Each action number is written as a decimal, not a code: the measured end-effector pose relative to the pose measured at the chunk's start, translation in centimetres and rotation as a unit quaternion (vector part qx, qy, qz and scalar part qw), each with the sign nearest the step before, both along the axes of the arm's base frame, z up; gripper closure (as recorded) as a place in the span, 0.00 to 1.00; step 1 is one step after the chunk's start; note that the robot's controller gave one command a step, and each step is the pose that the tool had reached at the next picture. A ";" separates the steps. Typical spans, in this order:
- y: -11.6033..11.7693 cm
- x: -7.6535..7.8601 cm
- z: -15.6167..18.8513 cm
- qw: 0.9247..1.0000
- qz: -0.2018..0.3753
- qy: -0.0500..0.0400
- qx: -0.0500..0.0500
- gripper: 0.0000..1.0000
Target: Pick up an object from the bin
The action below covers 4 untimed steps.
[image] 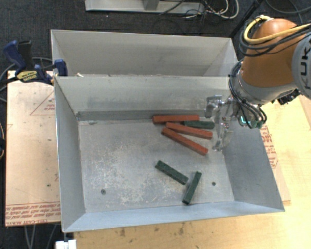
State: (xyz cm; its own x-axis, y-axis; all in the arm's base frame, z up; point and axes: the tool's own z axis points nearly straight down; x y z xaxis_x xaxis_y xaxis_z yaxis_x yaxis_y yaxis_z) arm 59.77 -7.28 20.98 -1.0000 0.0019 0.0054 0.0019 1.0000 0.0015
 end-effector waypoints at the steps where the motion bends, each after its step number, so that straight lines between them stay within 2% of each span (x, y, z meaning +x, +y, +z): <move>1: 3.1 3.1 -14.2 1.000 0.006 -0.004 0.000 0.00; 2: 3.1 3.4 -13.5 1.000 0.006 -0.008 0.000 1.00; 3: 3.5 5.2 -3.4 0.966 0.259 -0.009 -0.001 1.00; 4: 3.5 5.1 -3.7 0.966 0.258 -0.005 0.000 0.00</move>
Offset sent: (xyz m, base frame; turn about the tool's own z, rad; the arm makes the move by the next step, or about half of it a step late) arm 0.0305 0.0296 -0.1398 -0.0095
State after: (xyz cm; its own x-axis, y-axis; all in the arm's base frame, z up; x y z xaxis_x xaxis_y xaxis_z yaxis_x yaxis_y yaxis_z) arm 64.82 -3.83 17.25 -0.8679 -0.4967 -0.0048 -0.4967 0.8679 -0.0006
